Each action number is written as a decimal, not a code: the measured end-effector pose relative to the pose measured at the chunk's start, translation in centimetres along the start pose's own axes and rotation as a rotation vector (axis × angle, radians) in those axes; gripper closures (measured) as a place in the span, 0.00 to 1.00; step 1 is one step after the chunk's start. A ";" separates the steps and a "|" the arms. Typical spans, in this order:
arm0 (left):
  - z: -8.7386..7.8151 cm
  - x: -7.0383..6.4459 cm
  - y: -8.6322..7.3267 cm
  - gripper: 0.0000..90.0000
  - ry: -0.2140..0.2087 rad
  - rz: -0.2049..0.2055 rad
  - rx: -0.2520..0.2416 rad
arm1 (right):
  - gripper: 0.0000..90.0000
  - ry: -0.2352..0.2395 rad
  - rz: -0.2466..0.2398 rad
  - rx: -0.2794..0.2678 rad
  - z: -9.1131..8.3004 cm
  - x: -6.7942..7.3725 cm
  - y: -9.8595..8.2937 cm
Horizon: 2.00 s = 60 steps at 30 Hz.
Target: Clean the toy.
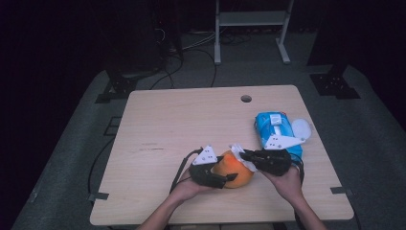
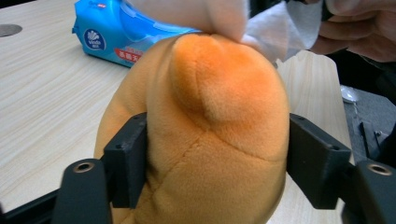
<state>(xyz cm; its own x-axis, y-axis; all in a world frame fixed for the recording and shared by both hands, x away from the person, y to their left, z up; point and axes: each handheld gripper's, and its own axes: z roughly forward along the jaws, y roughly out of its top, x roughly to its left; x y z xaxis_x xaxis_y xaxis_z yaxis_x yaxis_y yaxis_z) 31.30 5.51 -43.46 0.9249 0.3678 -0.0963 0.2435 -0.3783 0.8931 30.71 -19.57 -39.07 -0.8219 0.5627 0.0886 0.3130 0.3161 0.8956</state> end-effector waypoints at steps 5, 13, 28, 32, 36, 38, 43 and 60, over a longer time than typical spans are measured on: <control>-0.9 0.7 0.0 0.21 -0.061 0.049 -0.006 | 0.93 0.025 0.014 0.025 0.1 -0.3 -0.5; -0.7 3.0 -0.9 0.15 -0.156 0.125 0.039 | 0.93 0.005 0.036 0.039 -1.6 -1.2 -1.7; 1.3 4.0 -0.3 0.41 -0.208 0.124 0.028 | 0.93 -0.012 0.133 0.001 -2.7 -3.1 -2.8; -0.2 3.6 0.7 0.43 -0.144 0.141 0.006 | 0.93 -0.013 0.119 -0.030 -2.2 -3.1 -1.3; -3.0 4.3 2.0 0.43 -0.026 0.187 0.012 | 0.93 -0.005 0.106 -0.051 -0.8 -3.4 0.5; -4.0 4.8 2.0 0.43 0.029 0.192 0.037 | 0.93 0.003 0.109 -0.048 0.5 -3.6 1.1; -4.6 5.4 1.1 0.43 0.108 0.184 0.094 | 0.93 0.026 0.134 -0.017 3.3 -4.4 1.4; -3.3 2.8 0.3 0.37 0.134 0.129 0.168 | 0.93 0.094 0.173 0.028 4.6 -4.5 2.1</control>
<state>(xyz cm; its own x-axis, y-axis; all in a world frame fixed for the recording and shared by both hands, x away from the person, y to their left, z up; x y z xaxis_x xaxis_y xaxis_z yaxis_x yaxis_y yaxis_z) 33.00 9.17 -41.99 0.9073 0.4121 0.0830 0.1812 -0.5616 0.8073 37.24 -17.92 -39.60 -0.7951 0.5373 0.2813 0.4652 0.2427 0.8513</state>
